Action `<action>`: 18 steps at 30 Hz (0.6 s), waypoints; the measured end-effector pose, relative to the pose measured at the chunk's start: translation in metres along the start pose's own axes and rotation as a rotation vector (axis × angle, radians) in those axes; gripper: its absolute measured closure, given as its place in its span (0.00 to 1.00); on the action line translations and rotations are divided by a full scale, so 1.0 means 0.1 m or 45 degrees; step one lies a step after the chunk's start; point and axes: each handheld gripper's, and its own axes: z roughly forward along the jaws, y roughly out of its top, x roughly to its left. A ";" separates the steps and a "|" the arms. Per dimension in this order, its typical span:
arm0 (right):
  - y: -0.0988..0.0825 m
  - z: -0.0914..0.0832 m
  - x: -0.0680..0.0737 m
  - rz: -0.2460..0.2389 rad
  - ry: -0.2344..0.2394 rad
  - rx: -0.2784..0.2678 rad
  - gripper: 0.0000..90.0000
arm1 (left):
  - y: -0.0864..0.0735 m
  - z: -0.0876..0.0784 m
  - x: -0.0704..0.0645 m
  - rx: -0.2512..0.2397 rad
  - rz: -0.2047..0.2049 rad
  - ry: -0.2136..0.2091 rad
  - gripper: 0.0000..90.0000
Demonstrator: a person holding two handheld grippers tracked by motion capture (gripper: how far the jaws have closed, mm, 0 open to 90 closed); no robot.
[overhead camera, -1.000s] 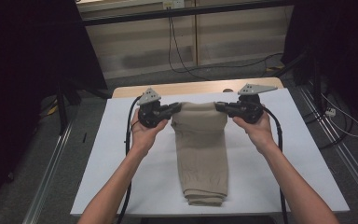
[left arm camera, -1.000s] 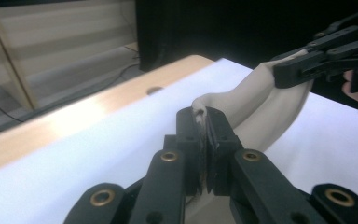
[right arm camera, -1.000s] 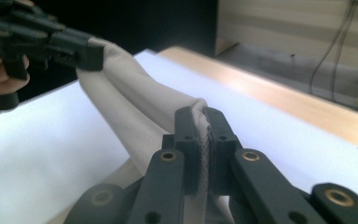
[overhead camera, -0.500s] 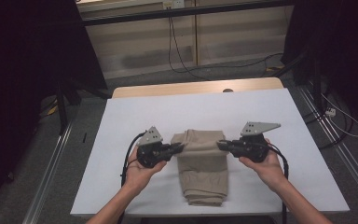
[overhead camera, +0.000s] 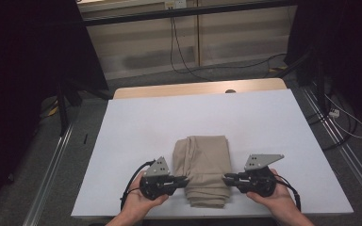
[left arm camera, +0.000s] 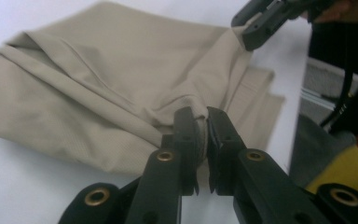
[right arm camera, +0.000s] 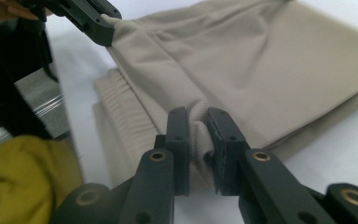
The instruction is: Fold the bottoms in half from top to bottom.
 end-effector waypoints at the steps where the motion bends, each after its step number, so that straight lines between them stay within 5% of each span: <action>1: -0.03 0.00 0.02 0.002 -0.005 0.006 0.87 | -0.02 -0.01 -0.02 -0.004 -0.012 -0.019 0.91; 4: -0.09 -0.01 0.09 0.006 -0.002 0.038 0.80 | -0.03 -0.04 -0.07 -0.026 -0.019 -0.014 0.79; 9: -0.16 -0.01 0.22 0.001 0.016 0.048 0.81 | 0.00 0.00 -0.08 -0.055 -0.027 0.040 0.63; 13: -0.20 0.01 0.26 -0.004 0.008 0.073 0.86 | -0.04 0.11 -0.11 0.033 -0.025 0.024 0.71; 18: -0.23 -0.05 0.31 0.008 -0.008 0.046 0.66 | -0.12 0.09 -0.17 0.027 -0.022 0.053 0.58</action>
